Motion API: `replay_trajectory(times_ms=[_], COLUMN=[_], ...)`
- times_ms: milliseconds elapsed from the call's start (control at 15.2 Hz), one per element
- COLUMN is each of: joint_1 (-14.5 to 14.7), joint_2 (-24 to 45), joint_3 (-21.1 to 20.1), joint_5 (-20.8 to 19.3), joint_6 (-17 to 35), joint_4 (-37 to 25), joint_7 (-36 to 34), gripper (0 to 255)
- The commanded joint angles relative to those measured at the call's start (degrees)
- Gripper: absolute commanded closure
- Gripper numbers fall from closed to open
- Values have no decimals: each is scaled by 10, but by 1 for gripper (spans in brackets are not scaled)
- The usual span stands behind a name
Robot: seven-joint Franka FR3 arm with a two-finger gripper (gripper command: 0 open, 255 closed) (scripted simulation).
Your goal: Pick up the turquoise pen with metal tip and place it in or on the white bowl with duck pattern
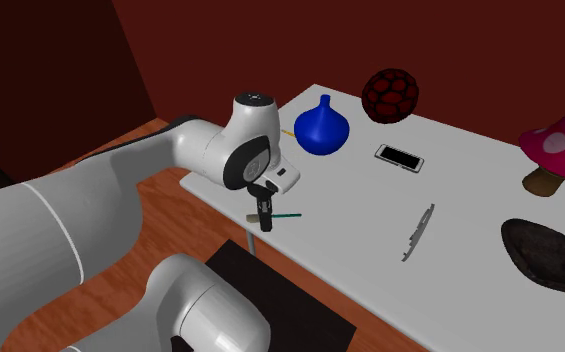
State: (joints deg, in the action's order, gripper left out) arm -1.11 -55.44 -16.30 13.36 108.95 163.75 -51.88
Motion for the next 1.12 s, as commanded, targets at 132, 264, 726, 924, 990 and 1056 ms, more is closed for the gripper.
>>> replay_trajectory(times_ms=[132,264,726,924,990,1056], joint_1=[0,0,1,2,1,0], joint_2=[0,0,-2,-2,0,-2], joint_3=[-1,-1,-1,-2,0,2], joint_5=[1,1,1,2,1,-1], joint_6=[3,3,0,1,3,-6], joint_4=[3,3,2,2,3,-4], joint_7=[0,0,-1,-2,0,0], gripper=[0,0,255,255,255,255])
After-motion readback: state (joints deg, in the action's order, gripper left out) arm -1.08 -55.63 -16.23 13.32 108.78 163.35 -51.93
